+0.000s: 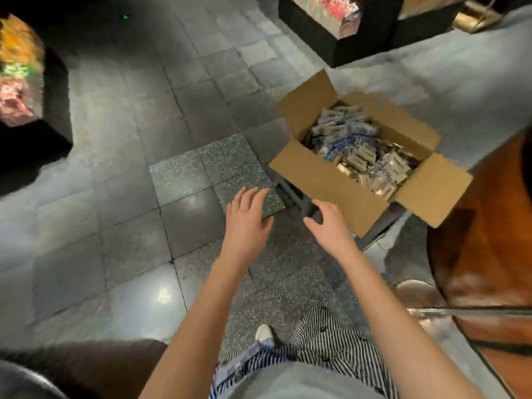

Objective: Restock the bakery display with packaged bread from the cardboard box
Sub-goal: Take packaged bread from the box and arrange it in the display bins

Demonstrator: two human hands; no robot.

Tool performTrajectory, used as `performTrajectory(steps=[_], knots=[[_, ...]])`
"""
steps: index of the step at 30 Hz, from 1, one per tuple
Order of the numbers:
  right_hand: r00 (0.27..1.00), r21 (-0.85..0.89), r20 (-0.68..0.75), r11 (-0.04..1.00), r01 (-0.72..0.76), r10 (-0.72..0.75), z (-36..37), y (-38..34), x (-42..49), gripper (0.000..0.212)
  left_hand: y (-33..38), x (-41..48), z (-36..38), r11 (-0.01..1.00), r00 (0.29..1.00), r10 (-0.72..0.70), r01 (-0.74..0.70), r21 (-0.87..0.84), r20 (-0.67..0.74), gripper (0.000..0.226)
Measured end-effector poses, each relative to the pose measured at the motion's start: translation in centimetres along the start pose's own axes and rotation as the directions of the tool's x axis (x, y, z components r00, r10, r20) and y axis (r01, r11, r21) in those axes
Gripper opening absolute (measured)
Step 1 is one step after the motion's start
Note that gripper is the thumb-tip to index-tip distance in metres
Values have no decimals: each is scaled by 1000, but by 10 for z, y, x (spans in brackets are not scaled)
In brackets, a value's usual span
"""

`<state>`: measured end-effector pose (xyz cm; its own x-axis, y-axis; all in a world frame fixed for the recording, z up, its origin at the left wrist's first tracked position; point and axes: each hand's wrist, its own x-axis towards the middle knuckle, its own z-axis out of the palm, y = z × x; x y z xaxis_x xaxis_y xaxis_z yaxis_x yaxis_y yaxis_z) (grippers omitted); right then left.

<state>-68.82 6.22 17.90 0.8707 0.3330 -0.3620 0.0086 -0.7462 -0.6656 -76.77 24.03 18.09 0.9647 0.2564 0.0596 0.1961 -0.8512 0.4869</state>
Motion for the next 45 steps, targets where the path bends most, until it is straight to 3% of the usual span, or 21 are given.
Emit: performTrajectory(steps=[6, 11, 19, 27, 34, 45], knots=[[969, 210, -86, 955, -208, 230, -44, 36, 63, 55, 18, 96, 36, 991, 995, -46, 57, -120, 92, 55], [929, 297, -170, 916, -270, 329, -97, 67, 136, 55, 51, 191, 75, 992, 982, 5, 19, -125, 189, 55], [896, 322, -157, 880, -351, 415, -181, 119, 250, 50, 120, 322, 124, 996, 952, 1, 28, -88, 307, 57], [843, 317, -142, 831, -457, 518, -196, 164, 323, 47, 139, 406, 172, 990, 900, -40, 94, -104, 435, 54], [802, 352, -119, 780, -517, 585, -185, 186, 378, 49, 114, 464, 219, 977, 815, -110, 195, -91, 569, 55], [738, 418, -63, 689, -591, 672, -170, 226, 495, 56, 61, 550, 318, 956, 607, -169, 294, -22, 776, 48]])
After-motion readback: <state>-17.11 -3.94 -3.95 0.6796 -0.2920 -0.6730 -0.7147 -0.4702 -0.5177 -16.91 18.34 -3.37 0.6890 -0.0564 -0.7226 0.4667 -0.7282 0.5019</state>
